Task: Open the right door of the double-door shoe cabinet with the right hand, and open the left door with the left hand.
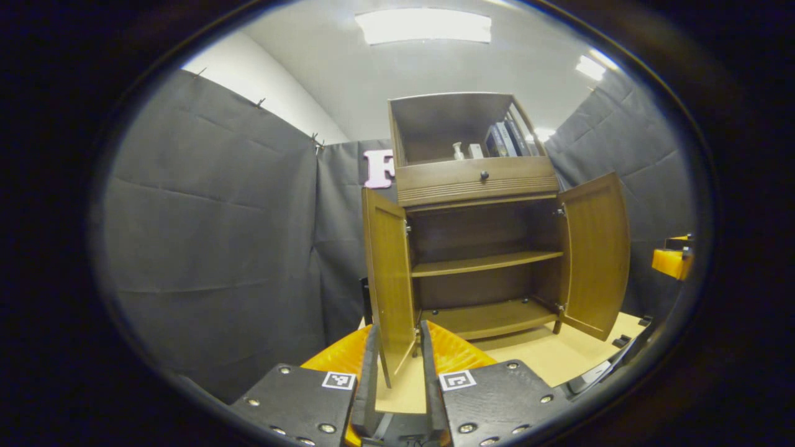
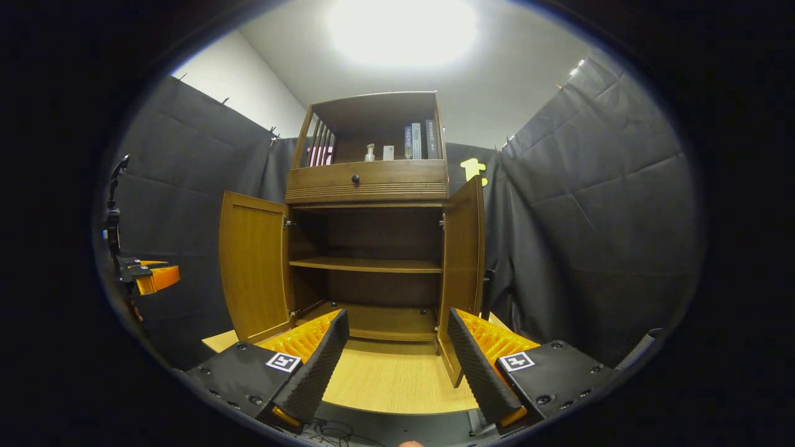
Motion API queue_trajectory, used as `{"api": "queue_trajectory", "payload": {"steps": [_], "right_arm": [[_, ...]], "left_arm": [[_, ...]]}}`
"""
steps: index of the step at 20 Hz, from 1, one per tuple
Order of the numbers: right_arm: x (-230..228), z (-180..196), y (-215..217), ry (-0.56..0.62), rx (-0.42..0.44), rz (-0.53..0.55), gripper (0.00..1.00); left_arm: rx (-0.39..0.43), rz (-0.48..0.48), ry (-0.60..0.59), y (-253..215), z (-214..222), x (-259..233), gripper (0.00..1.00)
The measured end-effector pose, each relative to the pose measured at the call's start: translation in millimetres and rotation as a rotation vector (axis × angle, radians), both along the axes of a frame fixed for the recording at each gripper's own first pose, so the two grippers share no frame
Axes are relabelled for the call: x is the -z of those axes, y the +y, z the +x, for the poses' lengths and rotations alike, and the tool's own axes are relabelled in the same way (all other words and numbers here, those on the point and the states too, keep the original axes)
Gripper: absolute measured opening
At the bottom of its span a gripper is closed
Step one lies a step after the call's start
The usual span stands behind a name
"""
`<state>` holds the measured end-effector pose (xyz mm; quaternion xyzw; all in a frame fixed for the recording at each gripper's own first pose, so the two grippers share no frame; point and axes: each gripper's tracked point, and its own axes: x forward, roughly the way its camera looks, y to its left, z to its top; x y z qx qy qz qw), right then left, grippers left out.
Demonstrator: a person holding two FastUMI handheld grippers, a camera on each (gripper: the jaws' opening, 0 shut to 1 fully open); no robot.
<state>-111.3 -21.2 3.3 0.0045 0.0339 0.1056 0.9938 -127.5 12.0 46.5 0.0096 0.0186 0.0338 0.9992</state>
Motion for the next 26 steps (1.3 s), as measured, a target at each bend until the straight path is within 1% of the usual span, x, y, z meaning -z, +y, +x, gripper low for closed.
{"api": "queue_trajectory", "payload": {"steps": [1, 2, 3, 4, 5, 6, 7, 8, 9, 10, 11, 12, 13, 14, 15, 16, 17, 18, 19, 20, 21, 22, 24, 26], "right_arm": [[0.5, -0.4, -0.2, 0.001, 0.000, 0.000, 1.00], [0.4, -0.6, -0.4, 0.001, -0.001, 0.001, 0.96], [0.4, -1.1, -1.5, 0.002, -0.001, 0.000, 1.00], [0.3, -1.5, -1.8, 0.002, -0.002, 0.000, 1.00], [0.4, -2.2, -3.0, 0.002, -0.001, 0.000, 1.00], [0.1, -2.1, -3.5, 0.002, -0.001, 0.001, 0.97], [-0.2, -1.0, -3.8, 0.001, -0.001, 0.002, 1.00], [-1.1, -0.8, -4.1, 0.000, -0.001, 0.004, 1.00], [-2.3, -0.7, -4.9, -0.003, 0.000, 0.004, 0.97], [-3.7, 0.2, -5.3, -0.006, 0.001, 0.004, 1.00], [-4.0, 0.1, -5.8, -0.007, 0.002, 0.003, 1.00], [-4.3, 0.0, -6.1, -0.009, 0.002, 0.001, 0.97], [-4.4, -0.1, -7.1, -0.008, 0.004, -0.001, 1.00], [-4.9, 0.0, -7.9, -0.008, 0.005, 0.000, 0.96], [-5.0, 1.1, -7.6, -0.009, 0.007, 0.001, 0.96], [-5.3, 1.6, -7.7, -0.008, 0.008, 0.002, 1.00], [-4.1, 2.1, -7.3, -0.006, 0.009, 0.002, 1.00], [-4.3, 2.5, -7.1, -0.007, 0.011, 0.002, 0.96], [-4.1, 2.8, -7.9, -0.006, 0.011, 0.001, 1.00], [-3.7, 2.3, -7.8, -0.005, 0.011, 0.002, 1.00], [-4.0, 2.1, -7.0, -0.005, 0.012, 0.002, 0.96], [-4.2, 2.3, -6.3, -0.006, 0.012, 0.002, 1.00], [-4.3, 4.9, -5.6, -0.005, 0.012, 0.001, 1.00], [-3.7, 5.8, -4.9, -0.005, 0.013, 0.001, 0.96]], "left_arm": [[0.006, 0.001, -0.001, -2.2, -0.9, -0.8, 0.36], [0.007, 0.000, -0.002, -4.0, -1.7, -0.4, 0.44], [0.008, 0.001, -0.005, -4.4, -0.8, -1.3, 0.53], [0.008, 0.004, -0.008, -4.4, -2.4, -2.6, 0.51], [0.011, 0.004, -0.012, -5.9, -1.2, -3.6, 0.61], [0.007, 0.006, -0.014, -6.1, 0.6, -3.1, 0.71], [0.004, 0.010, -0.014, -6.1, -1.1, -4.3, 0.80], [0.002, 0.015, -0.013, -6.6, -1.6, -3.8, 0.90], [-0.001, 0.017, -0.012, -6.7, -1.1, -4.3, 1.00], [0.001, 0.017, -0.013, -7.3, -1.8, -5.1, 1.00], [0.003, 0.016, -0.014, -7.5, -1.3, -5.6, 1.00], [0.004, 0.014, -0.017, -7.5, -1.1, -6.6, 1.00], [0.005, 0.013, -0.019, -7.4, -0.5, -7.4, 1.00], [0.004, 0.012, -0.020, -7.5, -0.4, -7.7, 1.00], [0.004, 0.011, -0.021, -6.9, 0.3, -8.1, 1.00], [0.005, 0.010, -0.022, -6.7, 1.4, -8.3, 1.00], [0.006, 0.009, -0.022, -6.8, 1.6, -8.6, 1.00], [0.008, 0.009, -0.025, -6.7, 1.9, -8.3, 1.00], [0.009, 0.012, -0.026, -6.4, 2.8, -8.7, 1.00], [0.009, 0.017, -0.026, -5.7, 2.6, -8.6, 1.00], [0.010, 0.021, -0.025, -5.7, 4.4, -8.8, 1.00], [0.010, 0.024, -0.026, -5.4, 3.6, -9.0, 1.00], [0.012, 0.023, -0.030, -5.8, 5.0, -9.5, 1.00], [0.015, 0.021, -0.031, -5.8, 5.0, -9.4, 1.00]]}}
